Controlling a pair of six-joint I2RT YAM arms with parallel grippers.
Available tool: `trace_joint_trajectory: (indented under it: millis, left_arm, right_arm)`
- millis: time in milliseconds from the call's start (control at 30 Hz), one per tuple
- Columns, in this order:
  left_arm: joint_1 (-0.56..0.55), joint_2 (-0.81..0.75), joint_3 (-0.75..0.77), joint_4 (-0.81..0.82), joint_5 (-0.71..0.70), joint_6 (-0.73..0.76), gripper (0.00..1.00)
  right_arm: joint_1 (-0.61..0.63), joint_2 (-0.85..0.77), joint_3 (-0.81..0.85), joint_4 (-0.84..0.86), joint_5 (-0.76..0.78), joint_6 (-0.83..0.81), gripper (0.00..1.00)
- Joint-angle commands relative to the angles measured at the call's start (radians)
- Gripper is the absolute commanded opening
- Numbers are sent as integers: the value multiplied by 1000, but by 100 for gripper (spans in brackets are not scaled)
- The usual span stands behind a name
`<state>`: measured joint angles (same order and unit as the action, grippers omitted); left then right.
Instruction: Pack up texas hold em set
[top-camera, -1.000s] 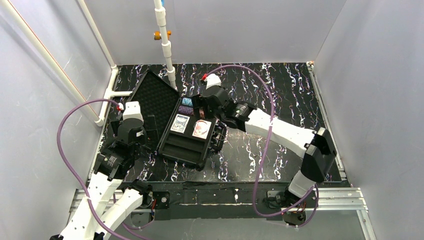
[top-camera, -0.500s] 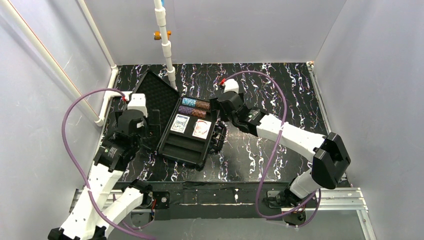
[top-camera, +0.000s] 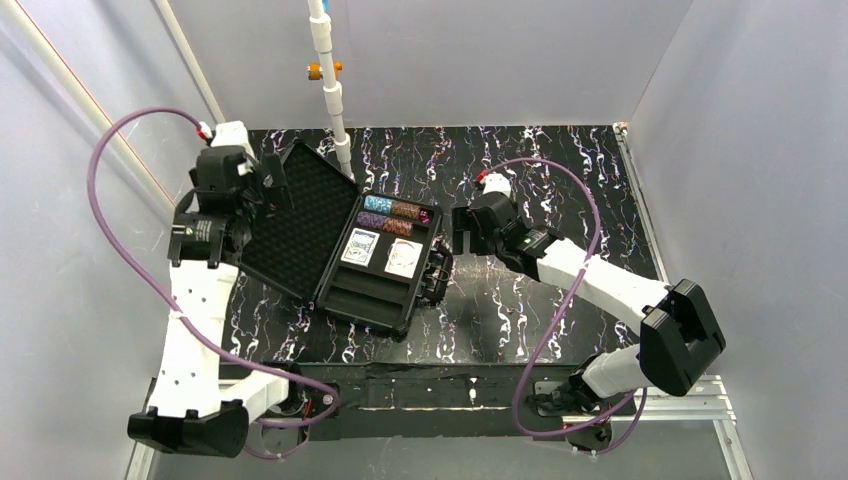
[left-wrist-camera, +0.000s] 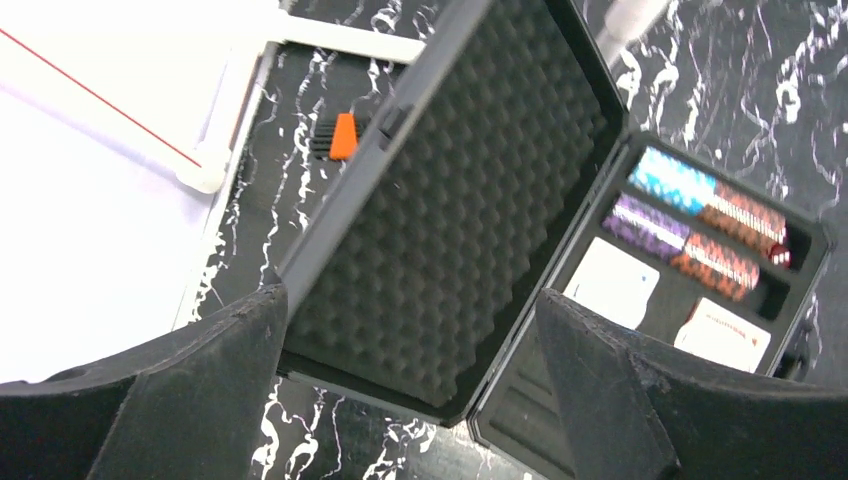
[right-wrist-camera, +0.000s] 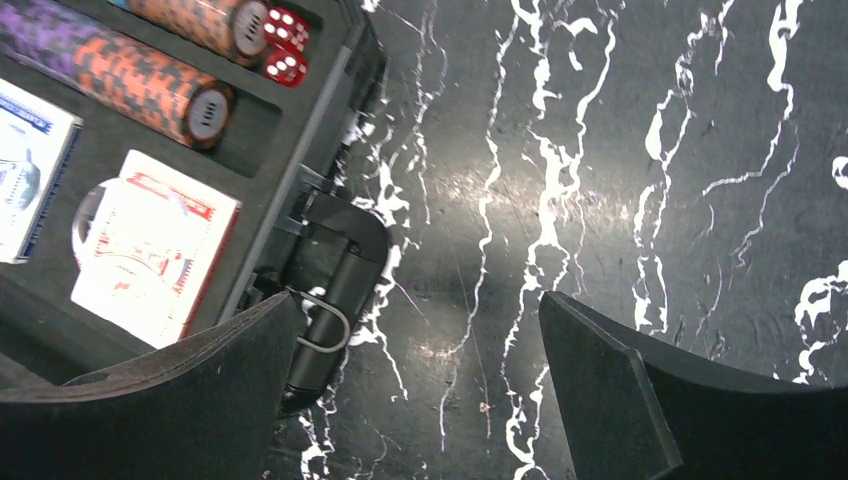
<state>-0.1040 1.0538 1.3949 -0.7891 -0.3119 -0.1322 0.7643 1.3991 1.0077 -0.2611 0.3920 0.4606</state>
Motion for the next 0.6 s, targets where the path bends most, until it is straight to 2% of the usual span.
trace_joint_trajectory:
  millis: [0,233,367,567]
  left_arm:
    - [120,79,141,-78,52,-35,93]
    - [416,192,224,-96,278,-142,90]
    - [503,245,230,-77,367,-162,85]
    - [584,325,220,-43,388,-183,82]
  right_arm:
    - [-31,-44,-39,20,-45,20,98]
    - [-45,-50,-87,14,-88,22,98]
    - [-46,-43,-103,2,-98,34,98]
    - [-49,-24,-137,-43,-48,82,97]
